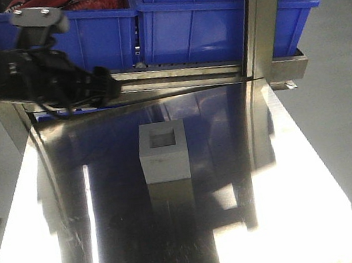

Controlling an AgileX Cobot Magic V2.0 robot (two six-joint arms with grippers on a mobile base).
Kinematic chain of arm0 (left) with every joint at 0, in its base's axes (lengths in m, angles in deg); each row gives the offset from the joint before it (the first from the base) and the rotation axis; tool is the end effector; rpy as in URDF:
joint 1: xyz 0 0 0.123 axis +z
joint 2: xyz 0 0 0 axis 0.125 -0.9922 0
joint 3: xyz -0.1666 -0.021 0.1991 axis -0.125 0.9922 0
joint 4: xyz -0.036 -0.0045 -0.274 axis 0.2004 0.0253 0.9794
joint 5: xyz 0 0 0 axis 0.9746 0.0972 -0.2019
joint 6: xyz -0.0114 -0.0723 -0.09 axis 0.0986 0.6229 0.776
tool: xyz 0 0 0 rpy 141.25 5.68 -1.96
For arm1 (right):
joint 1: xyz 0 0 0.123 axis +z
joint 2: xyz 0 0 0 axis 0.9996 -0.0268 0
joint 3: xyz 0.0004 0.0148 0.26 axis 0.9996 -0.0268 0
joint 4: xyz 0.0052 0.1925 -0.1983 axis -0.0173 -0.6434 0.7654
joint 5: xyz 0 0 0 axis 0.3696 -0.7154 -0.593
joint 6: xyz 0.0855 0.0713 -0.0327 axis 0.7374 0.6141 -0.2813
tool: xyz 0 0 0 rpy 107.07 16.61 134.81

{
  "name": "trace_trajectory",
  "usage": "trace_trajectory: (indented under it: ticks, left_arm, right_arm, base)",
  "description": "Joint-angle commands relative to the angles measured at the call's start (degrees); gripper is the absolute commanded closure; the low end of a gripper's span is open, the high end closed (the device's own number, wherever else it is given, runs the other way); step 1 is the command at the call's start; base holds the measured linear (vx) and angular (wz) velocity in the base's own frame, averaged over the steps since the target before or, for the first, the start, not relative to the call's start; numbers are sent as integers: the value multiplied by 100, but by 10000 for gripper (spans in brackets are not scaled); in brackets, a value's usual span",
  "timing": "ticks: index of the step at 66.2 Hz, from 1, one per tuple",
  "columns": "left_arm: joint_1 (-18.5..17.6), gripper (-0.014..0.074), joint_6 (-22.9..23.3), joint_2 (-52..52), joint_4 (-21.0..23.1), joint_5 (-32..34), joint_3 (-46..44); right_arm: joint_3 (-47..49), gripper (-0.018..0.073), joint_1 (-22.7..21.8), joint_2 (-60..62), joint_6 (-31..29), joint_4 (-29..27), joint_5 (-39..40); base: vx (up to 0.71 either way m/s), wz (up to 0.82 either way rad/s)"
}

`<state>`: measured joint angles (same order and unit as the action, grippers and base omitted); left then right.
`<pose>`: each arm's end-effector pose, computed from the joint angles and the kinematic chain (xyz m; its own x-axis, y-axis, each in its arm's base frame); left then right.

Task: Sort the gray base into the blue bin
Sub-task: 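Reach the left gripper down over the gray block's rim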

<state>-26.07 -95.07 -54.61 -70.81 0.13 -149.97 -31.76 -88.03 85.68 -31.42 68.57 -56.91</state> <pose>0.3959 -0.1581 0.2882 -0.6314 0.2235 -0.7426 0.4519 0.8842 -0.1182 0.1315 0.0007 0.1931 -0.0259 0.0286 -0.9993 -0.0044 0.9996 0.0287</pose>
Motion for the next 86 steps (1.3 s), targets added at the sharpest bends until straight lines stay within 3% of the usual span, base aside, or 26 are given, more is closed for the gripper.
trace_trajectory:
  ticks: [1,20,42,55,86]
  left_arm:
    - [-134,10,335,-321,-56,-5,-667]
    - [-153,10,971,-1548,-71,-382,-1373]
    - [-153,-1,984,-1940,13,-326,-1373]
    - [-212,-3,966,-2081,292,-237,-1366]
    - [-307,2,984,-2268,274,-352,-1366]
  right_arm:
    - [22,564,-21,51,-38,37,453]
    - [22,564,-21,51,-38,37,453]
    - [22,564,-21,51,-38,37,453]
    - [22,564,-21,51,-38,37,453]
    - [22,564,-21,51,-38,37,453]
  base:
    - [0,0]
    - [0,0]
    - [0,0]
    - [0,0]
    - [0,0]
